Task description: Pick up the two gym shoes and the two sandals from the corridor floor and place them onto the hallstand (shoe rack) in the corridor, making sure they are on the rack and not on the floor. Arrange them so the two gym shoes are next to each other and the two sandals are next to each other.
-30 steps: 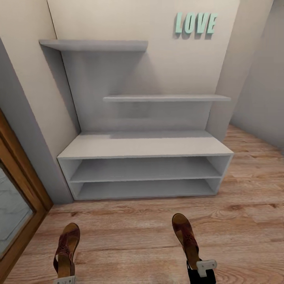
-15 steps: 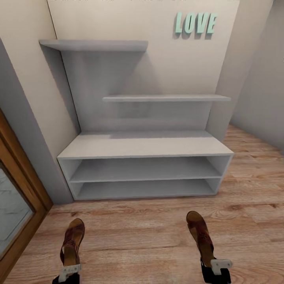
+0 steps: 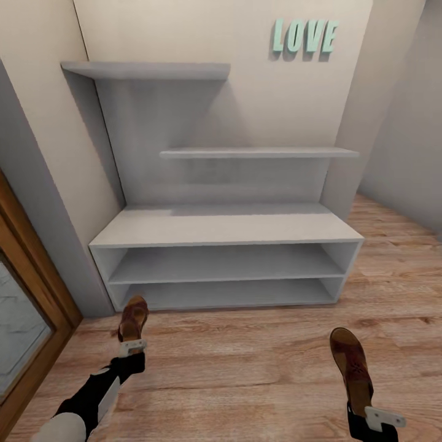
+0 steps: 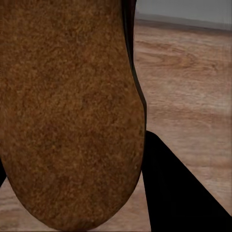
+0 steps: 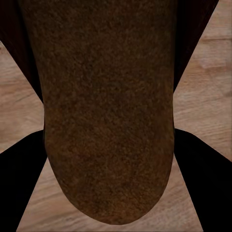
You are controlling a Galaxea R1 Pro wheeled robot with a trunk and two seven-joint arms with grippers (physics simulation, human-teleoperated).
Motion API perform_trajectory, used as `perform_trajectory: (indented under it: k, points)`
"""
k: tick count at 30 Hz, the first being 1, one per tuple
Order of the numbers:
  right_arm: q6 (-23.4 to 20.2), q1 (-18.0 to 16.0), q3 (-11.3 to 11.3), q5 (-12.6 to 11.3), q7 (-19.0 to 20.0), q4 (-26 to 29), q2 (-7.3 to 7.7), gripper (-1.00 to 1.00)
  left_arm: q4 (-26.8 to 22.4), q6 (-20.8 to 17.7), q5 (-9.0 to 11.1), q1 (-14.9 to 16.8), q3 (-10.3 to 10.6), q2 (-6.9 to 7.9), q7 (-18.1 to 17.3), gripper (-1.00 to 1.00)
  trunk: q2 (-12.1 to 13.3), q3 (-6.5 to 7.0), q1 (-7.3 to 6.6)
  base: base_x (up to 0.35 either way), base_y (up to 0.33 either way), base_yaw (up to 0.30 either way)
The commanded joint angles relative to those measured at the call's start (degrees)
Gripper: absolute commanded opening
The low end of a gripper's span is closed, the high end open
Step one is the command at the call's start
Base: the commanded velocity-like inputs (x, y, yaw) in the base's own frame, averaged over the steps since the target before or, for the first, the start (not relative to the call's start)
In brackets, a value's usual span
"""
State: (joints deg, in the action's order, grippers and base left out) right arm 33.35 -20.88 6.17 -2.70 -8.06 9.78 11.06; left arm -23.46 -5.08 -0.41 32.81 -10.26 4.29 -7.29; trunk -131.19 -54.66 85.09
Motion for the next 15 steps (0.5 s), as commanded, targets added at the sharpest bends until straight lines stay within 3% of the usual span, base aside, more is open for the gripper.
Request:
perform_trajectory:
  k: [1,8,10,15]
  points:
    - [0.0,0.0,0.3,-0.3,0.6,-0.1,0.04,-1.00,-0.1,-1.9,-1.1,1.3,-0.5,-0.72,1.5,-1.00,0.0,-0.06,-0.01,0.000,0.000,0.000]
    - [-1.7,0.0,0.9,-0.4,1.3,-0.1,0.06,-1.00,-0.1,-5.6,-5.0,7.6,-0.5,-5.74,13.6,-1.00,0.0,-0.06,-0.01,0.000,0.000,0.000]
    - [-1.9,0.0,0.9,-0.4,1.3,-0.1,0.02,-1.00,0.0,-6.0,-5.6,8.9,-0.5,-6.53,15.0,-1.00,0.0,-0.06,-0.01,0.000,0.000,0.000]
    - [-2.0,0.0,0.8,-0.4,1.4,-0.1,-0.27,-1.00,0.0,-8.9,-5.9,10.7,-0.5,-6.92,16.2,-1.00,0.0,-0.06,-0.01,0.000,0.000,0.000]
